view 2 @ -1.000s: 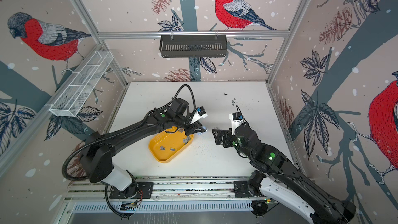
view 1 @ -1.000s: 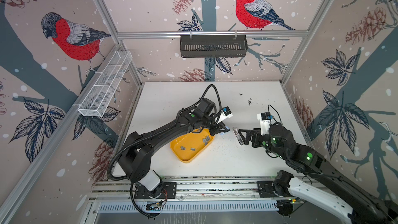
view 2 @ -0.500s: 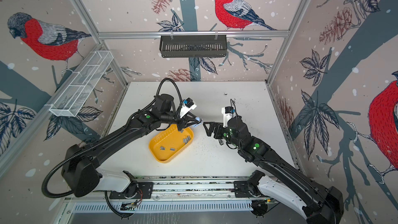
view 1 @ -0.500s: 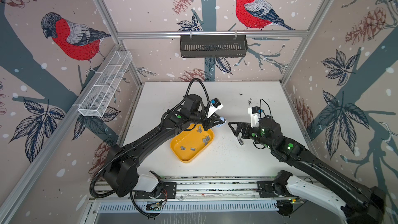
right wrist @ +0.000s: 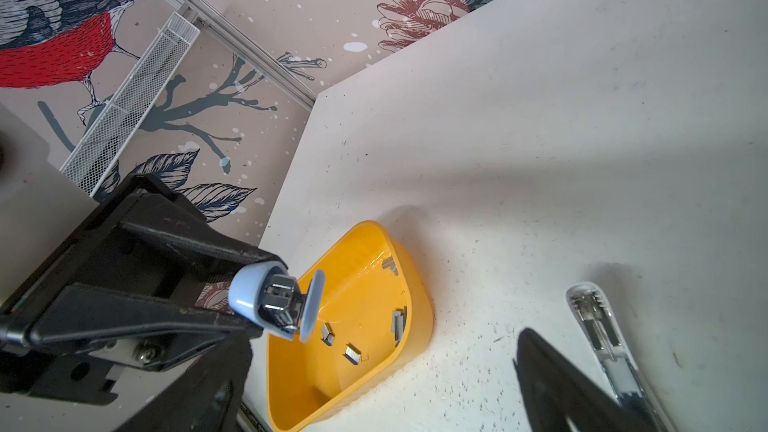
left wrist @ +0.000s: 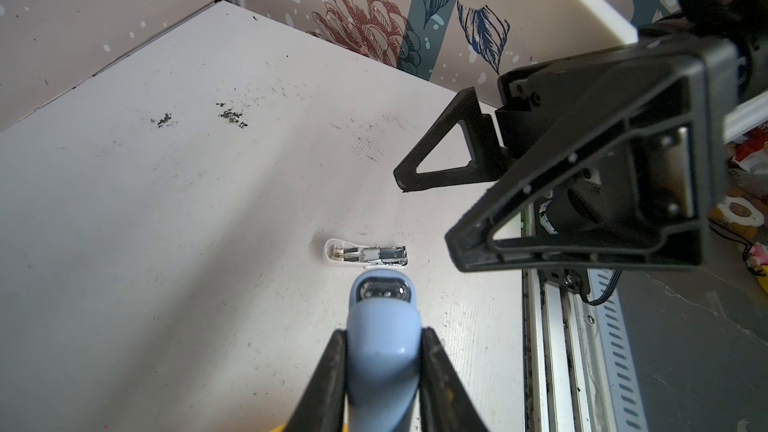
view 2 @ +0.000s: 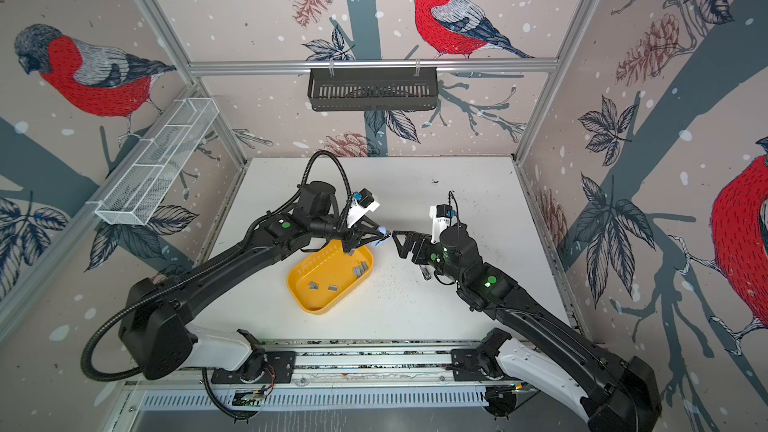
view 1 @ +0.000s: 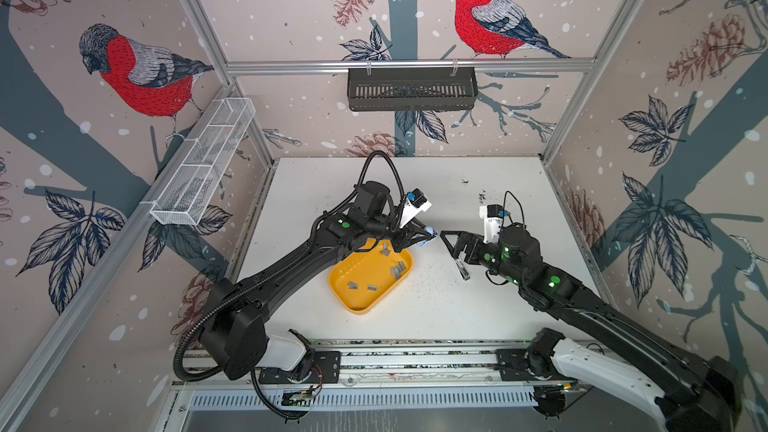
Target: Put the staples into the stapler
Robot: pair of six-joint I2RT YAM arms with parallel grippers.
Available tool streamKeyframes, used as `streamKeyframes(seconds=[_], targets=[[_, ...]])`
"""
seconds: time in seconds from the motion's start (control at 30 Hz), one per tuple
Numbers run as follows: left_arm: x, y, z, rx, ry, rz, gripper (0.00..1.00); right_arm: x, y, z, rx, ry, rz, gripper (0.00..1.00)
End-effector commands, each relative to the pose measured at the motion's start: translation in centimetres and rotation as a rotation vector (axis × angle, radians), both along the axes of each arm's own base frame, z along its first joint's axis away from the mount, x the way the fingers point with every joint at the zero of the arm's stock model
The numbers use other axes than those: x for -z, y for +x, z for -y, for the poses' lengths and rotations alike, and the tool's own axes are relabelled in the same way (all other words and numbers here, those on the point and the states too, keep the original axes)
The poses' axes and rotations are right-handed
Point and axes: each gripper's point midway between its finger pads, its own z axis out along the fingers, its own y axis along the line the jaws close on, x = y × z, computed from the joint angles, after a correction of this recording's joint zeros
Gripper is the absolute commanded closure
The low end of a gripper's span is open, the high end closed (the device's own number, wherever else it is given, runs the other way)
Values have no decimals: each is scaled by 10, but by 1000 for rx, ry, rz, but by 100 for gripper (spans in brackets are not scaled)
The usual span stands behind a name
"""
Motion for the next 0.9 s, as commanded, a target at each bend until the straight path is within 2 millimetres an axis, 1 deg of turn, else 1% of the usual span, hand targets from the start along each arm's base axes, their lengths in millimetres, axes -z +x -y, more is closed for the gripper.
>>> streamKeyframes(seconds=[0.0, 0.6, 0.87], targets=[[-11, -1, 5, 23, -45, 30, 77, -8, 3, -3, 1, 36, 25, 0], [-8, -6, 9, 39, -35, 32, 79, 1, 9, -8, -14, 39, 2, 0], [-12, -7, 9, 42, -43, 40, 79, 13, 10, -9, -18, 15, -30, 0]])
